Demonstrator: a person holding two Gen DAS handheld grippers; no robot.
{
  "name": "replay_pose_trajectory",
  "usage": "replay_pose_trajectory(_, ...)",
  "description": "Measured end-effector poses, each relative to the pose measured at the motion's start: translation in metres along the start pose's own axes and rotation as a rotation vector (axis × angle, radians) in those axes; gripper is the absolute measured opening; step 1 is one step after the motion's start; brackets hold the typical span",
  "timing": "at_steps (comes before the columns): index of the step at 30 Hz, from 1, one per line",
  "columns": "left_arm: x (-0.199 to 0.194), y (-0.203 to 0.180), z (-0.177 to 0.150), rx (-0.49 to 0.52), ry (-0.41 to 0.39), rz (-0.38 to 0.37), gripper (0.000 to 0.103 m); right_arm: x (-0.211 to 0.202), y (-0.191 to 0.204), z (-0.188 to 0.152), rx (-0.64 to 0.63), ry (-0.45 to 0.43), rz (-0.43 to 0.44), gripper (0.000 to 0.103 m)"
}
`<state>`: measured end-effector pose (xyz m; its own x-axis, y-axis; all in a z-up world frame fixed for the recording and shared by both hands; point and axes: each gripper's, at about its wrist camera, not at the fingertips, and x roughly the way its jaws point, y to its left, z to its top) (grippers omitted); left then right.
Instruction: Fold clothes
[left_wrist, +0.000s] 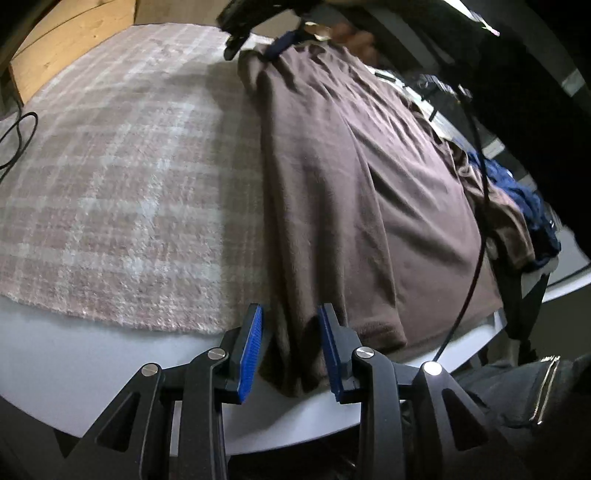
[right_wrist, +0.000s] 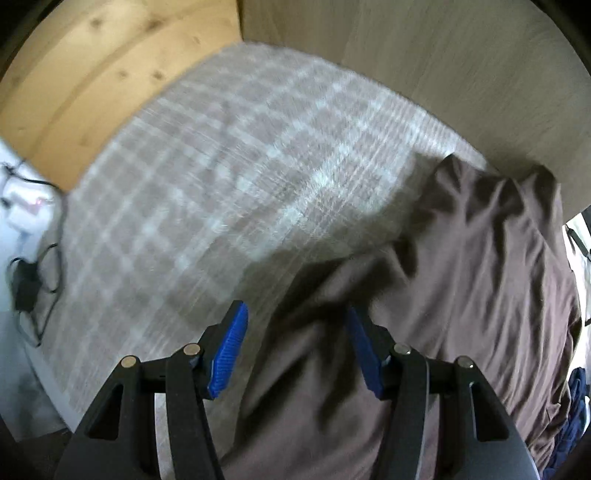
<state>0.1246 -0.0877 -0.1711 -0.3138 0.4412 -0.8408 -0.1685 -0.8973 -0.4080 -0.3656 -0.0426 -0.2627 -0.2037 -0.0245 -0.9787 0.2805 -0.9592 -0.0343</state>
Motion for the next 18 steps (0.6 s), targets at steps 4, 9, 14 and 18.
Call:
replay_pose_trajectory(4, 0.003, -0.002, -0.001, 0.014, 0.001, 0.016, 0.014, 0.015, -0.005, 0.003, 0.014, 0.031, -0.040, 0.053)
replay_pose_trajectory(9, -0.006, -0.009, -0.003, 0.036, -0.027, 0.019, 0.009, 0.002, -0.031, -0.009, 0.034, -0.038, 0.039, 0.009)
replay_pose_trajectory(14, -0.008, -0.033, -0.002, 0.062, -0.032, 0.035, 0.009, -0.020, -0.098, -0.031, 0.197, -0.096, 0.296, 0.007)
replay_pose_trajectory(18, 0.003, -0.060, -0.004, 0.103, 0.001, 0.028, 0.009, -0.037, -0.144, -0.056, 0.249, -0.145, 0.365, 0.007)
